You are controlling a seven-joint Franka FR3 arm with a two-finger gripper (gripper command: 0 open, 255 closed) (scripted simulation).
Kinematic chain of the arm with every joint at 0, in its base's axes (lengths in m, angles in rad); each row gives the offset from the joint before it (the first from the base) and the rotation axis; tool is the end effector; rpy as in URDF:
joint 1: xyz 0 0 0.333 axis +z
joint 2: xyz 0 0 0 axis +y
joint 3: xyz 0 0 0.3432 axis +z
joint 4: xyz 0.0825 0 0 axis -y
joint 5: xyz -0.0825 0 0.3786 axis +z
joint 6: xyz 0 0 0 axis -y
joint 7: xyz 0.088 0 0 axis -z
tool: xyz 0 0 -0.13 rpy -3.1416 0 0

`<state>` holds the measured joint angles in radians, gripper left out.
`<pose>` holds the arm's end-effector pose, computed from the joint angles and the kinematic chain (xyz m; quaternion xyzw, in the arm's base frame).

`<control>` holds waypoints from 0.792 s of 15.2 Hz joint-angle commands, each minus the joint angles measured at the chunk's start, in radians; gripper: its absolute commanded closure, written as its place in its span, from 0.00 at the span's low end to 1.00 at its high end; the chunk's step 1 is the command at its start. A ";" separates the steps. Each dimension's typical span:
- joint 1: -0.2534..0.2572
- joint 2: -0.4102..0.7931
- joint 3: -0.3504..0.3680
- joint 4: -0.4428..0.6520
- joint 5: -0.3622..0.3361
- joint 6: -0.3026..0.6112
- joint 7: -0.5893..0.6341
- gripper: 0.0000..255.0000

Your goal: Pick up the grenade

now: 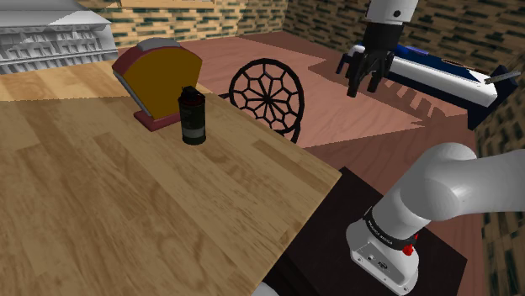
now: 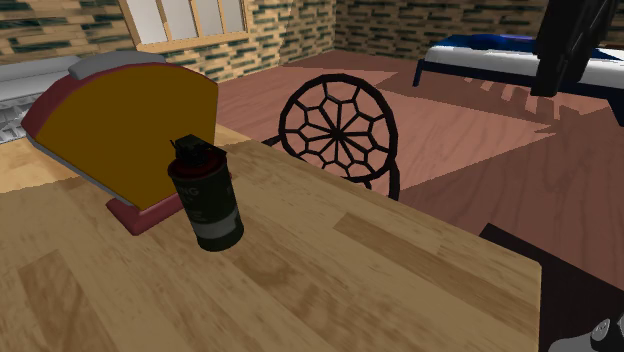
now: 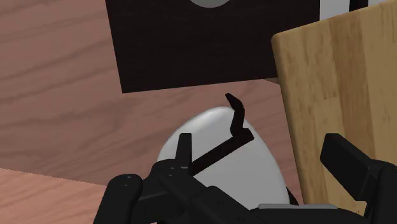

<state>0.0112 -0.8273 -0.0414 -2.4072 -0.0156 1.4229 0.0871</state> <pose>0.2490 -0.0134 0.5627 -0.9956 0.0511 0.0788 0.0046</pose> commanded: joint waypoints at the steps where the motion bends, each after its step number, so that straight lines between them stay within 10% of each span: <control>1: 0.000 0.000 0.000 0.000 0.000 0.000 0.000 0.00; 12: 0.066 0.249 0.194 0.131 0.165 0.151 0.232 0.00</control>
<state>0.0722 -0.5947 0.1373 -2.2923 0.1381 1.5682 0.2981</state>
